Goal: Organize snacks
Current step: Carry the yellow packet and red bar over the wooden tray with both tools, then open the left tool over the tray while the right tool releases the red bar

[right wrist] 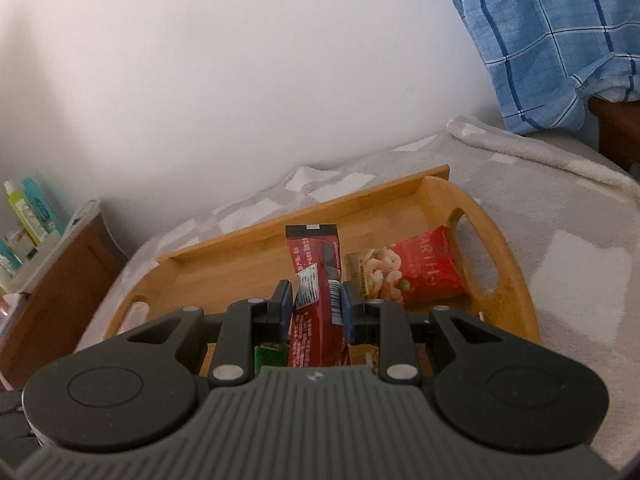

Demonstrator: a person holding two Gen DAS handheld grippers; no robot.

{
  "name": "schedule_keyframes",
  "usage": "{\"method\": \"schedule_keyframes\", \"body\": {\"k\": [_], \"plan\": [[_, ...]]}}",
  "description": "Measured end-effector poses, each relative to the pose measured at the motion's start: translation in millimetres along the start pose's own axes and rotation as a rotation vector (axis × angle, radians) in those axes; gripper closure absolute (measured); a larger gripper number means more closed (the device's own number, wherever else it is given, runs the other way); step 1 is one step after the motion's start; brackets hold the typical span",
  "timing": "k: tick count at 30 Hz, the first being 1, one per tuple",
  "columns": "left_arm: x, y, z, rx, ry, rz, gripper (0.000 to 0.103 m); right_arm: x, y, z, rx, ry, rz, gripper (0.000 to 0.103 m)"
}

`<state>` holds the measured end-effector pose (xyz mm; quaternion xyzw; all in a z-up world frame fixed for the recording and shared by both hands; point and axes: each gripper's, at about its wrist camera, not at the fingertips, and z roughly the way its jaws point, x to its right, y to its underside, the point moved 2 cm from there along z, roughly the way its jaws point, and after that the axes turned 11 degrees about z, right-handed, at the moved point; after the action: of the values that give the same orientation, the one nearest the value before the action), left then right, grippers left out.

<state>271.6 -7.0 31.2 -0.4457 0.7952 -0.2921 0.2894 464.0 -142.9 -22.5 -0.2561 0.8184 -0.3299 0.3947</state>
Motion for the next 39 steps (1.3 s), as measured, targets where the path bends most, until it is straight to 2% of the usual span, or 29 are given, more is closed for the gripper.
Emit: {"method": "schedule_keyframes", "body": {"k": [15,20,24,25,27,34,39], "plan": [[7.4,1.7,13.1,-0.007,0.012,0.004,0.049,-3.9,14.9,10.5,0.024,0.037,-0.062,0.073],[6.6,1.5,15.2,-0.01,0.009,-0.001,0.042,-3.7,16.0,12.5,0.028,0.042,-0.073,0.072],[8.8,0.8,13.3,-0.018,0.003,0.012,0.027,-5.8,16.3,13.4,0.027,0.042,-0.085,0.057],[9.0,0.8,11.9,-0.018,-0.001,0.018,0.026,-6.1,16.0,12.2,0.029,0.043,-0.087,0.048],[8.9,1.3,5.5,-0.011,-0.006,0.028,0.022,-6.2,14.1,4.3,0.044,0.03,-0.084,0.042],[5.9,2.9,-32.1,0.027,0.002,0.012,0.013,-0.8,14.0,-33.0,0.086,0.007,-0.122,0.026],[11.9,10.0,-63.4,0.051,0.018,-0.012,0.011,8.6,20.9,-61.5,0.089,0.001,-0.147,0.018]]}}
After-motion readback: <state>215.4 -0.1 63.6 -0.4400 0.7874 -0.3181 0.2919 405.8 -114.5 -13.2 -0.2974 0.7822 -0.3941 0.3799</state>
